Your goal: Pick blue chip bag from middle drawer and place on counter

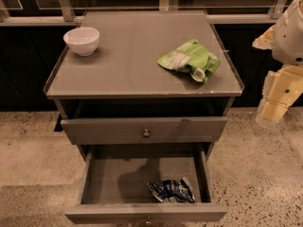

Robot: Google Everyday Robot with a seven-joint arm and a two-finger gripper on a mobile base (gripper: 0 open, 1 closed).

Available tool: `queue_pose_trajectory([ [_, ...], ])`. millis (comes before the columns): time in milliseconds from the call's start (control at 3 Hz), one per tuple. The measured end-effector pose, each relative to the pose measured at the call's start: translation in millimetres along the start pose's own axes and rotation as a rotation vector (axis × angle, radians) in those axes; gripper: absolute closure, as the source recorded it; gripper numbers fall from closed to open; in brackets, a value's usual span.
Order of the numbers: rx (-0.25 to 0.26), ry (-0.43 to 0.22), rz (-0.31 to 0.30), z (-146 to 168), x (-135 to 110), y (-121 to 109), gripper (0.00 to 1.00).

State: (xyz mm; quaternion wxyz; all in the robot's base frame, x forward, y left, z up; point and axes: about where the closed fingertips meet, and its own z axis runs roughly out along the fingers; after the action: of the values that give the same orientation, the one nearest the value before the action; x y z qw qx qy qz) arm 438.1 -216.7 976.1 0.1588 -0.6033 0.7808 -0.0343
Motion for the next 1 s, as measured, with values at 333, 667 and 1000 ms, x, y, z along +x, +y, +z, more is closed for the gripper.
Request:
queue_pose_trajectory([
  [333, 0.0, 0.0, 0.0, 0.0, 0.0, 0.0, 0.0],
  [667, 0.036, 0.001, 0.006, -6.9, -2.5, 2.3, 0.0],
  [1000, 0.092, -0.056, -0.016, -14.3, -6.8, 33.3, 0.0],
])
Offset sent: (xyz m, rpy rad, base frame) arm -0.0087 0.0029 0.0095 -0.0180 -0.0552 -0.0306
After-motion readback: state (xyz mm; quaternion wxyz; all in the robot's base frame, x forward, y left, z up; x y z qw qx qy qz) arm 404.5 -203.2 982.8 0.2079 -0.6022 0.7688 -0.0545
